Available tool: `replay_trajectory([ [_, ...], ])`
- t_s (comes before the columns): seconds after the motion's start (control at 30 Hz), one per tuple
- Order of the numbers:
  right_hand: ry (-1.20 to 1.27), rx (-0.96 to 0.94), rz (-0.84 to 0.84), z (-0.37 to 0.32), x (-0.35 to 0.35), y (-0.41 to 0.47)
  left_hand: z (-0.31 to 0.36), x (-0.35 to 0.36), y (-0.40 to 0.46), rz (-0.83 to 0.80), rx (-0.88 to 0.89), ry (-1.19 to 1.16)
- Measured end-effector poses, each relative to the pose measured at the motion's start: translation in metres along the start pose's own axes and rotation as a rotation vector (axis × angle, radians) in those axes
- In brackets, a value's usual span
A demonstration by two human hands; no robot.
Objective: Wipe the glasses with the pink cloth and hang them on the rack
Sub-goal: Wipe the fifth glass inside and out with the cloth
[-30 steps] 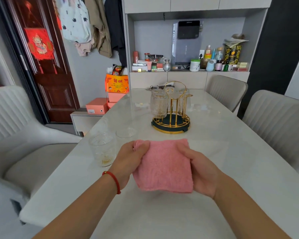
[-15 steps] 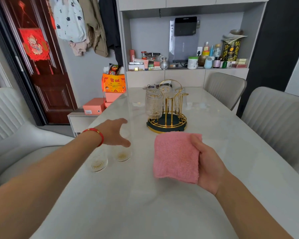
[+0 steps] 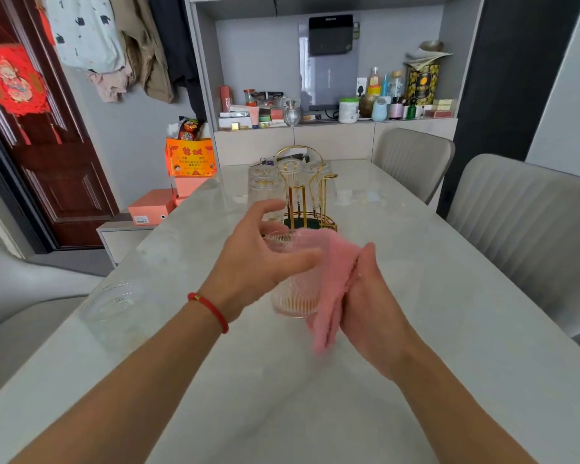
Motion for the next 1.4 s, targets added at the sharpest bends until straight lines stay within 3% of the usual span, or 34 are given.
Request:
replay_trajectory([
  [0.3, 0.29, 0.05, -0.152, 0.014, -0.021, -0.001, -0.022, 0.014, -0.018, 0.227, 0.05, -0.121],
  [0.43, 0.092, -0.064, -0.171, 0.007, -0.01, -0.003, -0.025, 0.02, -0.028, 0.263, 0.093, -0.207],
  [0.67, -0.379, -0.363, 0.074, -0.007, 0.002, -0.006, -0.03, 0.021, -0.042, 0.305, 0.06, -0.367],
  [0.77, -0.323, -0.406, 0.162, -0.002, 0.002, -0.006, -0.025, 0.036, -0.049, 0.32, 0.067, -0.361],
  [0.93, 0.056, -0.272, 0.325, 0.009, -0.025, -0.005, -0.028, 0.079, -0.05, 0.068, 0.062, -0.231],
  [1.07, 0.075, -0.251, 0.476, 0.014, -0.038, -0.01, -0.041, 0.087, -0.067, 0.054, -0.014, 0.069],
  [1.23, 0.014, -0.21, 0.459, 0.016, -0.039, -0.009, -0.043, 0.088, -0.068, -0.055, 0.026, -0.152],
  [1.4, 0.05, -0.161, 0.455, 0.019, -0.033, -0.012, -0.04, 0.079, -0.062, -0.061, 0.093, -0.102],
])
Point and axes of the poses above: each hand's wrist, its own y-axis towards the middle knuckle, its own x-axis out of the palm, z = x × y, the point moved 9 cm from there along y, towards the middle knuckle, and after that the axes turned 13 degrees about x, right-handed, at the moved point
